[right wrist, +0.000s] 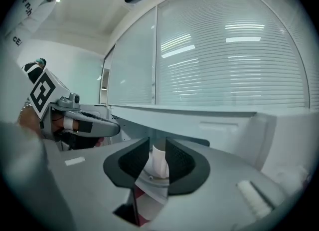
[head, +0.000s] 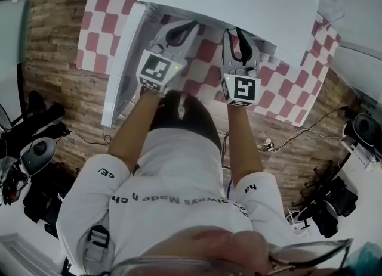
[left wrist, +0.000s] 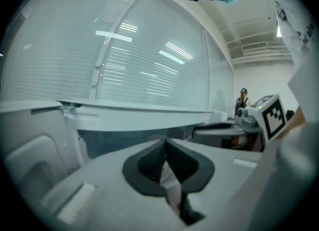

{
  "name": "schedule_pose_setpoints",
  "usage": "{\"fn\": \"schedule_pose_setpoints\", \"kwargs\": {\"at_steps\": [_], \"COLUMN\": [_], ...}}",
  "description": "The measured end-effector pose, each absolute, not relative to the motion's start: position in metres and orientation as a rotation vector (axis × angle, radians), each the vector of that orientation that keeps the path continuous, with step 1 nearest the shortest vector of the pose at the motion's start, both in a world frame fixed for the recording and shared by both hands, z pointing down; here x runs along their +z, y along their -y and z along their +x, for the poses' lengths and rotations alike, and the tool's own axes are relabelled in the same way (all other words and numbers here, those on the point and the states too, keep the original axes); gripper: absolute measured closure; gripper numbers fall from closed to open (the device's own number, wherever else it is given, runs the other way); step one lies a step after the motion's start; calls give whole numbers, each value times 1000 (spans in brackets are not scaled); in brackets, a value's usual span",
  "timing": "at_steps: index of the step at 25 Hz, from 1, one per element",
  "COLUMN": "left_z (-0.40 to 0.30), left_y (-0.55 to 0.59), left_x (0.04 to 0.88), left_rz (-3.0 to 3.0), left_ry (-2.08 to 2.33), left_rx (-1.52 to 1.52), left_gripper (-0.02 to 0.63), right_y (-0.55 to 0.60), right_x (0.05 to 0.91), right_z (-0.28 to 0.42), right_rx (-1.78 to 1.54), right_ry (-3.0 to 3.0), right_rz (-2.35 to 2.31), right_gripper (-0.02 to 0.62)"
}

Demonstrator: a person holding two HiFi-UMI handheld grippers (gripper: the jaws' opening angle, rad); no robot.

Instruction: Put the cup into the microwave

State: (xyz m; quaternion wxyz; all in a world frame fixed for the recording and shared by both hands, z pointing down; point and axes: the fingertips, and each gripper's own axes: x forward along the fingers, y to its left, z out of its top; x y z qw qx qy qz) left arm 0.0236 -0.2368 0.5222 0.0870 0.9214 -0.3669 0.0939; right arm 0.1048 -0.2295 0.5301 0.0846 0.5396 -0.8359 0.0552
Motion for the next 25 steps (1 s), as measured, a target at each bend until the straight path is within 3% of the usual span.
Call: {"fn": "schedule_pose_setpoints", "kwargs": {"at_steps": [25], "left_z": [24], "left_y": [119], "left_x": [299], "left_rz": [2865], "left_ry": [980], "left_rx": [32], "left_gripper": [603], "right_y": [101], "right_x": [306], "right_z": [94], "right_rx": [141], "right_ry": [2643], "right_rz": [1468], "right_gripper": [520]}}
